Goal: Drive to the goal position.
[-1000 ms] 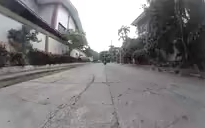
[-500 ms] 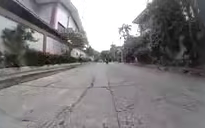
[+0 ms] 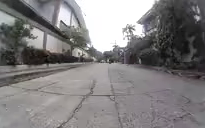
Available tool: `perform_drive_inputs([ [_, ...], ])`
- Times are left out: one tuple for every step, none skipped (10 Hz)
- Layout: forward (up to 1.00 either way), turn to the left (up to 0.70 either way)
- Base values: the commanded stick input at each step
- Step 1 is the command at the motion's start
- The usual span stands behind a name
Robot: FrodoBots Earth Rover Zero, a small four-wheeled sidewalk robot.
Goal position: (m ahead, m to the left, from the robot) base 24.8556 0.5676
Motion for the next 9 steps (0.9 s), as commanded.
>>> perform_drive_inputs([
  [1.0, 0.04],
  [1.0, 0.04],
  [1.0, 0.04],
  [1.0, 0.04],
  [1.0, 0.04],
  [1.0, 0.04],
  [1.0, 0.04],
  [1.0, 0.04],
  [1.0, 0.04],
])
